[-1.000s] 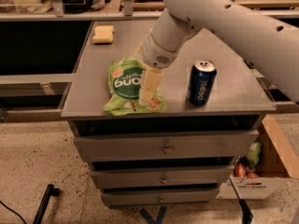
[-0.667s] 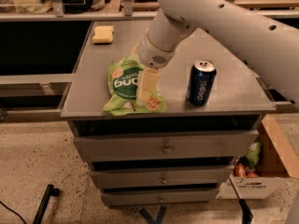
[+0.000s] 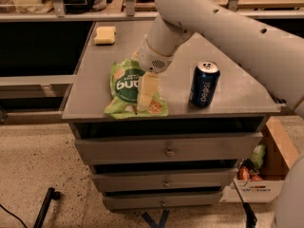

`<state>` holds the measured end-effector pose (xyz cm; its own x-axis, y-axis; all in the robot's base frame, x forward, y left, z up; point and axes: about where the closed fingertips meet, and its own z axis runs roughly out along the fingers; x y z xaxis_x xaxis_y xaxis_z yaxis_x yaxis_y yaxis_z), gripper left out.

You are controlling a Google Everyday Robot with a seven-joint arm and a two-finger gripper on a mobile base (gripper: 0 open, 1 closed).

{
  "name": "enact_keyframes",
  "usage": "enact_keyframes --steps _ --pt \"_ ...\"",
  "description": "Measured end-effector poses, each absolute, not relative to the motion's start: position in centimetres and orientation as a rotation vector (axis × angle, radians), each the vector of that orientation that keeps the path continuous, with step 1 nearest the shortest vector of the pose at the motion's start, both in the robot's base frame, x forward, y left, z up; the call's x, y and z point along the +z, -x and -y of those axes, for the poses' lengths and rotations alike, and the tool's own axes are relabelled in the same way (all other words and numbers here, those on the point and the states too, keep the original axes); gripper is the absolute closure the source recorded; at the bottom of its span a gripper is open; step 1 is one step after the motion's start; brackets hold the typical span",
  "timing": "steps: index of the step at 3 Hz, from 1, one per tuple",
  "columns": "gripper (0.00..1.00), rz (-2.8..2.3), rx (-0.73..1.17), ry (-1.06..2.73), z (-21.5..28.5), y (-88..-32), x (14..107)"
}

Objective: Move green rice chip bag near sponge

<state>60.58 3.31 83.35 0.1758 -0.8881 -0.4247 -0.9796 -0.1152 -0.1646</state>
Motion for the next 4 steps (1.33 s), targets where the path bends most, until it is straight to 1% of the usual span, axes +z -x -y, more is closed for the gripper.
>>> enact_keyframes --steps 2,3,4 --pt "0.0 -1.77 0.33 2.068 -3.52 -60.65 82.59" --pt "0.18 -1.777 0.338 2.076 -3.61 -60.56 82.18" --pt "0.42 -1.777 0.338 2.076 -3.61 -60.56 82.23"
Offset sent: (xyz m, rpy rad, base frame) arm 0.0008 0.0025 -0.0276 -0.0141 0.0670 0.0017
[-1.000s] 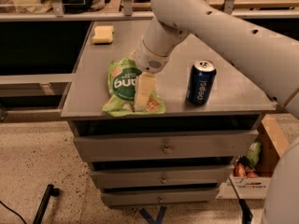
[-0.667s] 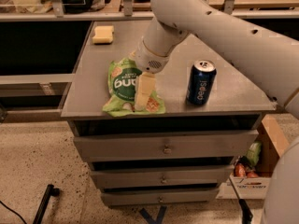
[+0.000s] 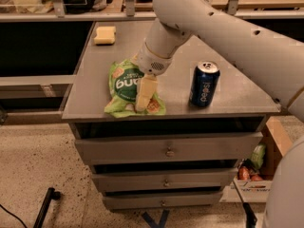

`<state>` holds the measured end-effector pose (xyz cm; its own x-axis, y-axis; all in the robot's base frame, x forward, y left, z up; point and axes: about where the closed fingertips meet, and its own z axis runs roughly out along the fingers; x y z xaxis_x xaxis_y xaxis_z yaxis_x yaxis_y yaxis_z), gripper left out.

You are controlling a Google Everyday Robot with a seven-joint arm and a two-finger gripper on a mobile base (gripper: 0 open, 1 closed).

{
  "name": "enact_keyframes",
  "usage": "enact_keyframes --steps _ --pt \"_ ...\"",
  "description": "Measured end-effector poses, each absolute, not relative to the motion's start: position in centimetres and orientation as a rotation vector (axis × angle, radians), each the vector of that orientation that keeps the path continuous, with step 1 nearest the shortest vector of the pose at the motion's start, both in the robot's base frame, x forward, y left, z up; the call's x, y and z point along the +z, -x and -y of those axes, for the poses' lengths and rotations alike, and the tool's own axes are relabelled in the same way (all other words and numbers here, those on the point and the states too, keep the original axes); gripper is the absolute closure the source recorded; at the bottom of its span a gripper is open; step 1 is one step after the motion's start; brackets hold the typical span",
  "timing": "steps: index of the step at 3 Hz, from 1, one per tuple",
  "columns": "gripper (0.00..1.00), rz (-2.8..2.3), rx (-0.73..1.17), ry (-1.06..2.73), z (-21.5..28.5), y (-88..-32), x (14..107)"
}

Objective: Move green rice chip bag near sponge

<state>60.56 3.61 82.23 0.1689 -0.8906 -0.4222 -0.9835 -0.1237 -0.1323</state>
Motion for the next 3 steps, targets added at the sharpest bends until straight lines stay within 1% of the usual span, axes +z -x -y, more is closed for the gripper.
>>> enact_keyframes --steps 2,3 --pt "0.87 -1.778 0.339 2.077 -3.62 -60.55 82.56" --pt "1.0 -1.778 0.339 2.077 -3.61 -60.55 82.63"
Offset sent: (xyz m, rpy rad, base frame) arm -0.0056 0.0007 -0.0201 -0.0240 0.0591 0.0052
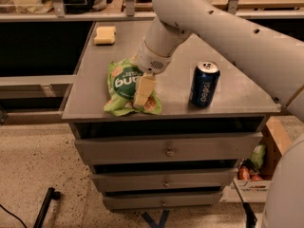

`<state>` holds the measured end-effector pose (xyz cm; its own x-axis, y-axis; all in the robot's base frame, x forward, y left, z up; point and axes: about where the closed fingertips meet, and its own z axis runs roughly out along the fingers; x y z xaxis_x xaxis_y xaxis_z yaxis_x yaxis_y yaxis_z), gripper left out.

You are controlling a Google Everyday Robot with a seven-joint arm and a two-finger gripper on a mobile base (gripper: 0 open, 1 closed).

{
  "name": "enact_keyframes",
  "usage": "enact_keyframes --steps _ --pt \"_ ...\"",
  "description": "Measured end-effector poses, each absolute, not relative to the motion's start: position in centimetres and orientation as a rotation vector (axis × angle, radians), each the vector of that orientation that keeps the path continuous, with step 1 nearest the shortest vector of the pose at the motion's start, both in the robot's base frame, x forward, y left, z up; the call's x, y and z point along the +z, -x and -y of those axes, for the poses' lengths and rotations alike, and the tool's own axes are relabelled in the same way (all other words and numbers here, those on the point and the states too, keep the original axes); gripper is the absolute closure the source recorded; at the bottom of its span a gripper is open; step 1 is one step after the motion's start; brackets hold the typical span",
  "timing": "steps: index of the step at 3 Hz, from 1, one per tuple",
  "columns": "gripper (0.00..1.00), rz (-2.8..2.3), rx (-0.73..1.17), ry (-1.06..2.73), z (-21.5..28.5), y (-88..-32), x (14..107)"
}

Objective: Move green rice chip bag near sponge

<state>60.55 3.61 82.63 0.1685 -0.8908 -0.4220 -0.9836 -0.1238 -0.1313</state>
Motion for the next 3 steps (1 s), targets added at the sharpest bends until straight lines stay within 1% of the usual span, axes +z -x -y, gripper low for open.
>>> enact_keyframes --steps 3 --pt "1.0 -1.778 0.339 2.077 -3.61 -60.57 82.79"
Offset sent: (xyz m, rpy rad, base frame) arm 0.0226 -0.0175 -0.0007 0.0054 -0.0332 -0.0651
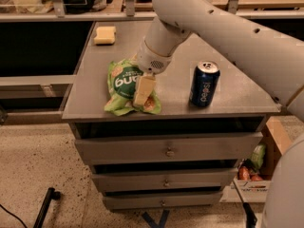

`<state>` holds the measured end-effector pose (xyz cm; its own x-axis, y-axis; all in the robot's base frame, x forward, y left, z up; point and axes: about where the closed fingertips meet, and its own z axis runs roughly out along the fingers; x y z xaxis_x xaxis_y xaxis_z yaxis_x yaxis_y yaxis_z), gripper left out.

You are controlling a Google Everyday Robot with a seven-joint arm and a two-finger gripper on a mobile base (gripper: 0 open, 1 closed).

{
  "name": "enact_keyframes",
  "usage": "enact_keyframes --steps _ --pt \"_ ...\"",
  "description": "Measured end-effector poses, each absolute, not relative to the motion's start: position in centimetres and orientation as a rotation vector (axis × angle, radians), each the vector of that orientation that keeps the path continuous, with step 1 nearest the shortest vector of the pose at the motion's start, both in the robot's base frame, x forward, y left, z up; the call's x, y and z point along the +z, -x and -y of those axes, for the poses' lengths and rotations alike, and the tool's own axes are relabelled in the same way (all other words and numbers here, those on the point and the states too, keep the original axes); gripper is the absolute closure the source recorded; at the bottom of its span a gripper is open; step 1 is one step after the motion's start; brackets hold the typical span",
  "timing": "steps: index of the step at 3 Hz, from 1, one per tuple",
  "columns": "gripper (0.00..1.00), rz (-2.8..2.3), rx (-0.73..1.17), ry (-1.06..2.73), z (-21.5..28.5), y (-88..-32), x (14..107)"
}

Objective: Move green rice chip bag near sponge

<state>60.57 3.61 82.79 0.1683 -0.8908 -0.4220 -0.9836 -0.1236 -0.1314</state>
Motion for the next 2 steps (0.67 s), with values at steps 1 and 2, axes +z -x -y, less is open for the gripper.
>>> enact_keyframes --steps 1,2 --pt "1.0 -1.778 0.339 2.076 -3.6 -60.6 82.8" --pt "1.0 -1.813 0.278 2.009 -0.8 -62.4 84.8"
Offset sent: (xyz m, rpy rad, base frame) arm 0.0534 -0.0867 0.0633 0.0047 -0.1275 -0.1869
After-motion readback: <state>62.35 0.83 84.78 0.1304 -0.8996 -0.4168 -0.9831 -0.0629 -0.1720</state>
